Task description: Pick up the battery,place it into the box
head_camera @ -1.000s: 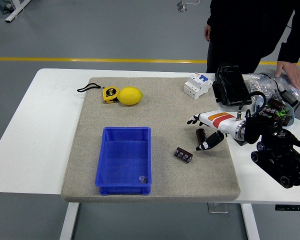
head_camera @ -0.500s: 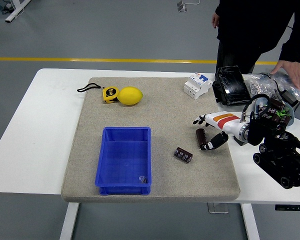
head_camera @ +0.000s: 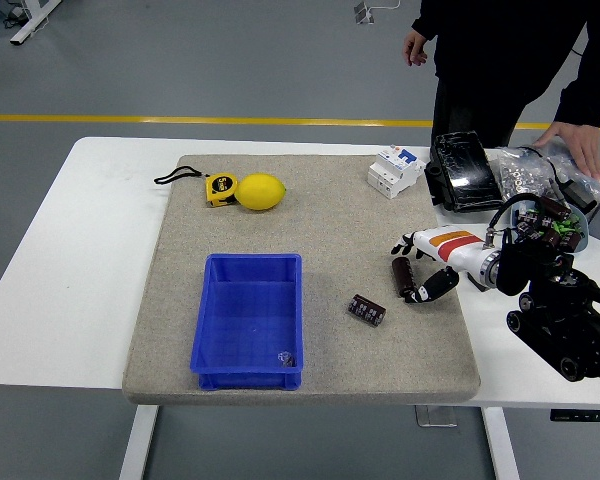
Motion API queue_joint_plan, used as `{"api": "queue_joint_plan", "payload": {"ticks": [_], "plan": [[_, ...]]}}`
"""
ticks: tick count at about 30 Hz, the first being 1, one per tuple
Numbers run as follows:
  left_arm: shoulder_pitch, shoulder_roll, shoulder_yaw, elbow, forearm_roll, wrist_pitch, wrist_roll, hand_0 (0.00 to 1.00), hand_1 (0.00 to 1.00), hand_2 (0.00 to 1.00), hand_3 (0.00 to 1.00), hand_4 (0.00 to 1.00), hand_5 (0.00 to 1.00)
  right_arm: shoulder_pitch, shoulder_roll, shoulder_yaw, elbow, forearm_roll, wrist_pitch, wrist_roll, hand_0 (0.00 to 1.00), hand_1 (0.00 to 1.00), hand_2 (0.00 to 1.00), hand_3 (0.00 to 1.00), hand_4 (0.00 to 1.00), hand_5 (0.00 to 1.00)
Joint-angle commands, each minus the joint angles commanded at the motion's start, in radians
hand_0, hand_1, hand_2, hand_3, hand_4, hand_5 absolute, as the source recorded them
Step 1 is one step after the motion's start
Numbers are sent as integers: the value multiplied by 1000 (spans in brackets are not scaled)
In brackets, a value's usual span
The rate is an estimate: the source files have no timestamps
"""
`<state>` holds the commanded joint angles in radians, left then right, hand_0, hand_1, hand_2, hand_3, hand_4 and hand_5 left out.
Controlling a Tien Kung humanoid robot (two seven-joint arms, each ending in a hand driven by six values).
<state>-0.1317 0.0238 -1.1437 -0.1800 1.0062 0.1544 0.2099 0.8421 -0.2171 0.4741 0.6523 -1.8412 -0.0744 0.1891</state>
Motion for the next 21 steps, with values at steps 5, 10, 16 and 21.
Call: {"api": "queue_joint_plan", "payload": {"ticks": [5,10,16,21], "plan": [[0,0,4,0,-4,0,-1,732,690,704,592,643,561,-2,6,-4,-12,0,-13,-2,382,512,574,586,974,260],[-2,-1,9,0,-10,-1,-2,732,691,704,593,643,560,-5,9,-9,-24,-1,-16,-4,326,461,526,548,946,246],[-3,-1,10,0,-10,-1,-2,732,691,706,593,643,560,-6,7,-11,-22,2,-27,-1,262,415,501,534,921,236],[-3,0,13,0,-12,-2,-1,732,691,706,593,643,560,-7,2,2,-12,5,-32,1,262,415,501,534,921,236]]}}
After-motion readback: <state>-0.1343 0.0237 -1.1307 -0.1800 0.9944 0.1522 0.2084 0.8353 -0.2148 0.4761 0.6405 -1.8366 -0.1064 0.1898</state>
